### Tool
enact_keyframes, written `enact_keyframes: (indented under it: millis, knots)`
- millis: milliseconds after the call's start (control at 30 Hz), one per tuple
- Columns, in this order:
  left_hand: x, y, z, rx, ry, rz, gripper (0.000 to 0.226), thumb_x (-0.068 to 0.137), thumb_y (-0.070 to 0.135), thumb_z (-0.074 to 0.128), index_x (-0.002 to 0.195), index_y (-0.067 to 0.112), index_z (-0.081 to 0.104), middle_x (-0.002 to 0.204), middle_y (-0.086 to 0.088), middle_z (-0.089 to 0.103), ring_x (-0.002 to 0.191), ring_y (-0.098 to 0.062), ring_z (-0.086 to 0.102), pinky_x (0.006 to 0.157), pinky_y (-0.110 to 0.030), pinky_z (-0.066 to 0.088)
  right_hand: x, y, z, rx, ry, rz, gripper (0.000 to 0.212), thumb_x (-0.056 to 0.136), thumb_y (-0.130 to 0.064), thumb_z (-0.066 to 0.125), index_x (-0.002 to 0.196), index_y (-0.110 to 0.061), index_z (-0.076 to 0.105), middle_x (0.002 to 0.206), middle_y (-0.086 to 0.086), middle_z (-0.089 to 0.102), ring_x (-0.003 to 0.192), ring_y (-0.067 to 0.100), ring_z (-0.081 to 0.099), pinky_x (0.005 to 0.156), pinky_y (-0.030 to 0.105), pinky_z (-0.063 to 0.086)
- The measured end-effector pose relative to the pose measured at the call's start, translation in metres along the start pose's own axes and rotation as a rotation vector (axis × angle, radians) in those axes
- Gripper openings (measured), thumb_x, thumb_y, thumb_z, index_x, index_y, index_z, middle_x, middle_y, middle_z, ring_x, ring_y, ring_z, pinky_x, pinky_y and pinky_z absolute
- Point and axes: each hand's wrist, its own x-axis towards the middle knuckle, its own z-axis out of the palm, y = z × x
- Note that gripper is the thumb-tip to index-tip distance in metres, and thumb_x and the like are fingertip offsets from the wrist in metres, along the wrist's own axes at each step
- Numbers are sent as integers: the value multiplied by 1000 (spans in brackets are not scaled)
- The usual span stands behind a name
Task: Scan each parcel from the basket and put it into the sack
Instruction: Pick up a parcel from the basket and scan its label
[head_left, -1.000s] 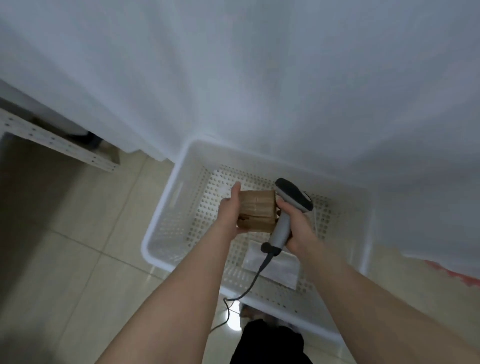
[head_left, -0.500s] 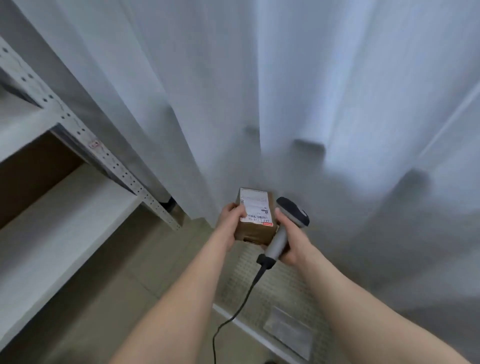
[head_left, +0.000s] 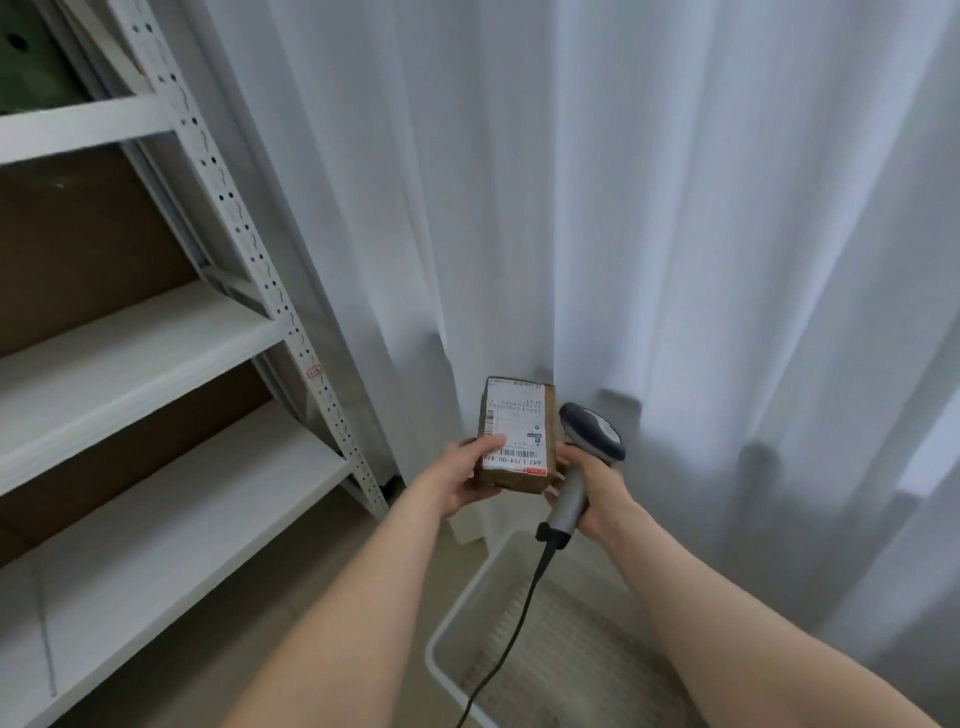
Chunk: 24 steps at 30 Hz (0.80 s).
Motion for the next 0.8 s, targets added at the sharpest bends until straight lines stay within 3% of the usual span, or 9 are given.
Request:
enact_keyframes:
  millis: [100,167,267,333,433,567,700,800]
  knots:
    - [-23,17,-18,105,78,71,42,83,26,67,124,23,57,104,-5,69,94,-19,59,82,-37,46,-19,-15,11,9,13,-73,39,83,-16,74,118,-11,58,96,8,61,81,26,57,78,46,52]
    - [-33,31,-32,192,122,88,34,83,26,65,116,23,61,107,-5,68,104,-23,58,91,-45,39,-27,-25,19,13,0,-115,37,83,-17,74,116,-13,56,91,5,56,77,24,53,85,51,49]
    - [-56,55,-55,283,81,110,18,86,21,59,102,13,61,102,-10,68,96,-25,63,93,-43,50,-39,-32,35,-6,-59,-141,36,81,-20,76,113,-13,60,92,5,57,85,24,55,88,50,48]
    - [-70,69,-70,401,41,142,12,87,19,56,97,14,60,97,-11,67,89,-24,64,88,-38,52,-47,-32,49,-63,-96,-128,50,77,-26,79,121,-11,59,100,8,58,97,27,54,93,49,47]
    - [-89,88,-83,581,-46,164,2,89,17,53,90,16,54,89,-8,65,83,-24,64,72,-30,53,-58,-23,70,-124,-185,-65,57,74,-30,82,121,-9,58,109,14,60,99,33,61,87,49,52]
    - [-108,106,-92,634,-21,240,12,89,16,53,82,24,48,89,-9,62,73,-24,64,60,-26,52,-73,-7,89,-194,-327,52,60,65,-30,83,116,-10,59,106,18,70,101,36,66,97,49,50]
    - [-117,113,-101,657,-31,266,18,91,18,55,84,33,49,95,-9,63,69,-19,63,65,-26,52,-78,3,95,-223,-381,91,37,76,-21,78,107,-9,62,86,12,74,73,24,69,73,35,54]
    - [-116,113,-108,644,-2,272,12,91,24,58,103,25,56,94,-8,64,71,-18,63,68,-27,52,-80,10,104,-230,-337,74,36,80,-15,76,113,-6,63,92,14,75,77,25,73,74,38,57]
